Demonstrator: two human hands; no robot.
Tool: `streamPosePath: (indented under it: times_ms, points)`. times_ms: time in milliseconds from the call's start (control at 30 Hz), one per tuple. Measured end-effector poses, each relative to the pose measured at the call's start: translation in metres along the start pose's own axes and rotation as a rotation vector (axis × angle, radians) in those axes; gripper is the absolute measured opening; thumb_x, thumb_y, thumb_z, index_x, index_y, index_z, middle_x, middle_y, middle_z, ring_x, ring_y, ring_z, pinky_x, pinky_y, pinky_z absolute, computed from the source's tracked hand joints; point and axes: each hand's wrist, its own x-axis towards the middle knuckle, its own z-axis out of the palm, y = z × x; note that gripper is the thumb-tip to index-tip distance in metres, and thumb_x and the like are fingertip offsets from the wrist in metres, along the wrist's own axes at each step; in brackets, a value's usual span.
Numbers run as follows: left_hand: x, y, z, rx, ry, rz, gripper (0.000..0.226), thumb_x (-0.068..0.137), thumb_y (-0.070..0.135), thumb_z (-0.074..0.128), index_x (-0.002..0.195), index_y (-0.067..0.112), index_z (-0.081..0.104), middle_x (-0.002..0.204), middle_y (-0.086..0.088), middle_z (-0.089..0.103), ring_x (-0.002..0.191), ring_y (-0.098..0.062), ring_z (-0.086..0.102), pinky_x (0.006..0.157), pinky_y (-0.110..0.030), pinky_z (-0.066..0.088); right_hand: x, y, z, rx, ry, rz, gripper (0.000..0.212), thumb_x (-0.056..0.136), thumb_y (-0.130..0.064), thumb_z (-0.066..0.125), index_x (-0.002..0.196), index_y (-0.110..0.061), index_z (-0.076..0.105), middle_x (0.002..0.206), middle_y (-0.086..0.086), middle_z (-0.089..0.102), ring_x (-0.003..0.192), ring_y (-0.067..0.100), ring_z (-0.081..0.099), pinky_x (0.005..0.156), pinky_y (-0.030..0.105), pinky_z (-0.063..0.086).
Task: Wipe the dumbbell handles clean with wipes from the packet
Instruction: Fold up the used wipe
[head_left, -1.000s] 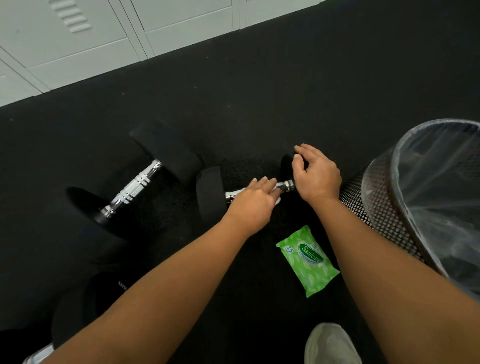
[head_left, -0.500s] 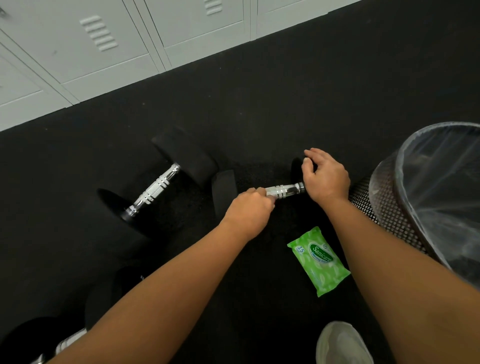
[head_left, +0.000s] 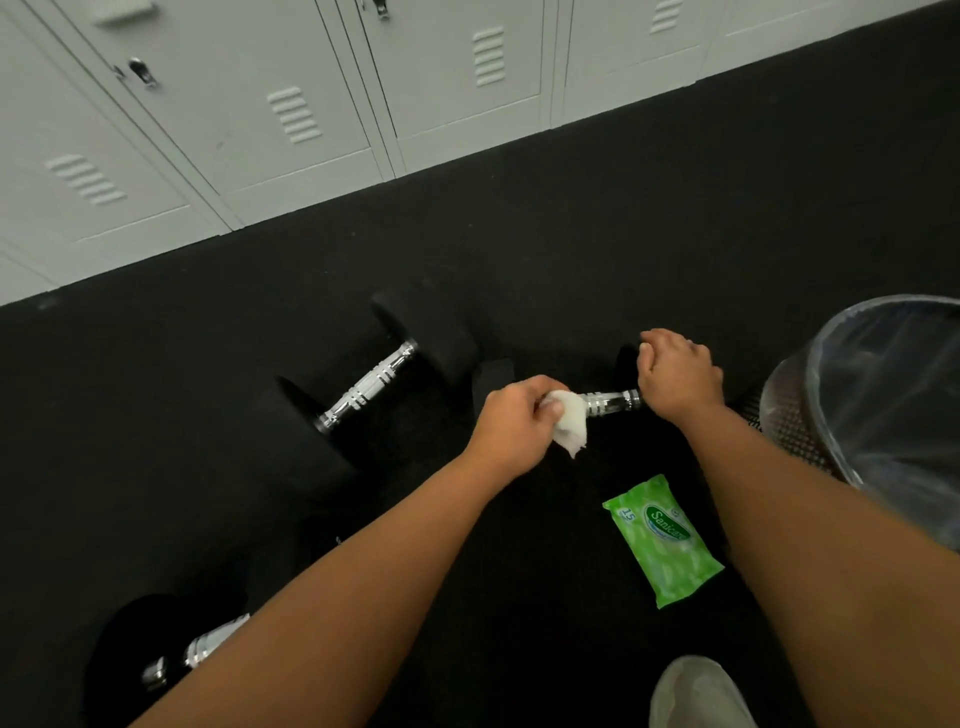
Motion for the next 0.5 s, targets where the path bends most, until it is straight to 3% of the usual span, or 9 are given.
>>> streamPosePath:
  times_ms: [167, 267, 333, 400, 500]
  points:
    - [-0.007, 0.008, -0.017, -0.129, 0.075, -0.069, 0.007, 0.093, 0.019, 0.053, 0.092, 0.022, 0.06, 0.063, 0.008, 0.057, 0.061, -0.008, 0.053, 0.064, -0.029, 0.046, -0.006, -0.017, -0.017, -0.121, -0.204, 0.075, 0.048, 0.1, -0.036, 0.031, 0.147, -0.024, 0.027, 0.159, -0.003, 0.011, 0.145, 0.03, 0.002, 0.112, 0.054, 0.016]
    - [-0.013, 0.02, -0.024, -0.211, 0.064, -0.101, 0.011, 0.093, 0.021, 0.05, 0.086, 0.026, 0.056, 0.065, 0.0, 0.057, 0.061, -0.017, 0.053, 0.064, -0.034, 0.047, -0.019, -0.034, -0.023, -0.114, -0.13, 0.009, 0.044, 0.097, -0.034, 0.041, 0.141, -0.027, 0.041, 0.158, -0.003, 0.016, 0.145, 0.029, 0.004, 0.111, 0.053, 0.016]
    - [-0.017, 0.029, -0.026, -0.276, 0.061, -0.126, 0.01, 0.089, 0.028, 0.049, 0.082, 0.031, 0.057, 0.079, -0.01, 0.064, 0.076, -0.031, 0.062, 0.076, -0.044, 0.054, -0.033, -0.046, -0.025, 0.139, -0.047, -0.046, 0.038, 0.096, -0.031, 0.046, 0.133, -0.025, 0.052, 0.152, -0.001, 0.034, 0.141, 0.026, 0.024, 0.11, 0.047, 0.024]
    - [-0.021, 0.038, -0.029, -0.335, 0.063, -0.154, 0.009, 0.083, 0.032, 0.049, 0.082, 0.034, 0.058, 0.091, -0.012, 0.066, 0.092, -0.035, 0.064, 0.084, -0.053, 0.053, -0.05, -0.058, -0.029, 0.491, -0.042, -0.058, 0.034, 0.094, -0.029, 0.048, 0.125, -0.021, 0.061, 0.135, 0.001, 0.056, 0.128, 0.022, 0.047, 0.107, 0.037, 0.036]
    - [-0.031, 0.055, -0.032, -0.422, 0.072, -0.164, 0.009, 0.087, 0.024, 0.048, 0.088, 0.028, 0.056, 0.098, -0.014, 0.064, 0.098, -0.036, 0.063, 0.084, -0.055, 0.053, -0.079, -0.071, -0.046, 0.921, -0.219, 0.005, 0.033, 0.093, -0.041, 0.048, 0.116, -0.026, 0.066, 0.116, -0.003, 0.066, 0.11, 0.015, 0.059, 0.098, 0.041, 0.048]
